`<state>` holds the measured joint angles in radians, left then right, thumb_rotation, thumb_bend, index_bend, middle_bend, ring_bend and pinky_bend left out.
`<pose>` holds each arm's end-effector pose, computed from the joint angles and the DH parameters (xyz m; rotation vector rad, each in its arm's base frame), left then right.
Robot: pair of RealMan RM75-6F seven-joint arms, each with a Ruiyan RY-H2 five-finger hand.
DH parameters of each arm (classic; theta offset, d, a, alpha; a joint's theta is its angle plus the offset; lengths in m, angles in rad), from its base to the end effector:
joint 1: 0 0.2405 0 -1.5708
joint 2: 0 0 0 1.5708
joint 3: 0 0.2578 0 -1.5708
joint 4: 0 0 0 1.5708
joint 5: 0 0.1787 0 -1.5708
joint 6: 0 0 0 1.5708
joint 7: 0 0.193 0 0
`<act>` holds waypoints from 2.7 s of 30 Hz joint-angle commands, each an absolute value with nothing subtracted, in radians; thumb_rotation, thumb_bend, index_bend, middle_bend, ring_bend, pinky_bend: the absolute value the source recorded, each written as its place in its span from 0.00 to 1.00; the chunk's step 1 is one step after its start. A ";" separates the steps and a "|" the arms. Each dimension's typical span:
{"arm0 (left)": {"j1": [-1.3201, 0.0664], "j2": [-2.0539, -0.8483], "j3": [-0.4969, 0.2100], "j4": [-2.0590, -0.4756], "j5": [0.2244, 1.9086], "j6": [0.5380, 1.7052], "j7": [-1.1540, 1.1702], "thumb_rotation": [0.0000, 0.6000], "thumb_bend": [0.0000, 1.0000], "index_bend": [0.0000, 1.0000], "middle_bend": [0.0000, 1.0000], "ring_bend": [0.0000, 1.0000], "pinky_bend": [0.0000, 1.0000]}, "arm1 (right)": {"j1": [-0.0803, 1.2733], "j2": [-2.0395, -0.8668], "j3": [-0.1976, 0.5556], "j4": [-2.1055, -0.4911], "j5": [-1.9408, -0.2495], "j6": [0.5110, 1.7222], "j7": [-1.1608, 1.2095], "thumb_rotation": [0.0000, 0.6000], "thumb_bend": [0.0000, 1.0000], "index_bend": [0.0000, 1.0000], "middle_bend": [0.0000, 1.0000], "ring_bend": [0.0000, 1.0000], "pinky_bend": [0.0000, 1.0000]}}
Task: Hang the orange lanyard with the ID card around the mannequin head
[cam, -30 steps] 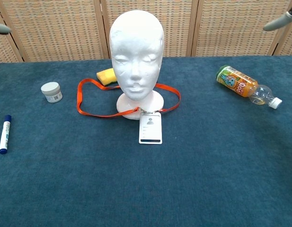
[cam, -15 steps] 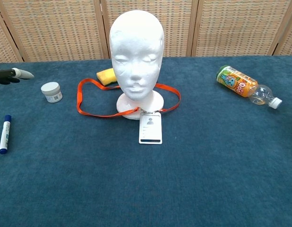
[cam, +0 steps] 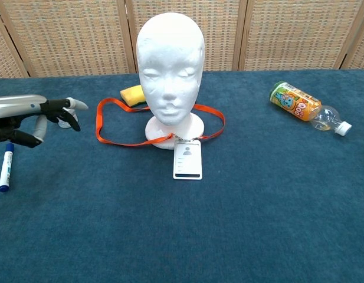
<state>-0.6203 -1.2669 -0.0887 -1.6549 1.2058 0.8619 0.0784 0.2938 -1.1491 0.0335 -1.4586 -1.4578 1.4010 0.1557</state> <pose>-0.1974 0.3420 0.0447 -1.8813 -1.2003 -0.8344 -0.2865 -0.2913 0.1809 1.4851 -0.8851 1.0018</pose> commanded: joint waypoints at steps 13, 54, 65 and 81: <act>-0.772 -1.371 -0.102 -1.692 0.958 0.782 0.387 1.00 1.00 0.02 0.84 0.79 0.86 | 0.256 -1.130 0.057 -1.526 -1.447 1.416 0.088 1.00 0.55 0.25 0.01 0.00 0.00; -1.158 -1.577 -0.084 -1.556 0.408 0.689 0.448 1.00 1.00 0.00 0.84 0.79 0.86 | 0.220 -1.126 0.098 -1.556 -1.461 1.427 0.081 1.00 0.57 0.24 0.01 0.00 0.00; -1.179 -1.617 -0.089 -1.489 0.395 0.651 0.404 1.00 1.00 0.02 0.84 0.79 0.86 | 0.218 -1.129 0.106 -1.555 -1.464 1.423 0.083 1.00 0.57 0.24 0.01 0.00 0.00; -1.236 -1.573 -0.015 -1.571 0.343 0.641 0.428 1.00 1.00 0.03 0.84 0.79 0.85 | 0.209 -1.125 0.109 -1.567 -1.481 1.438 0.083 1.00 0.57 0.24 0.01 0.00 0.00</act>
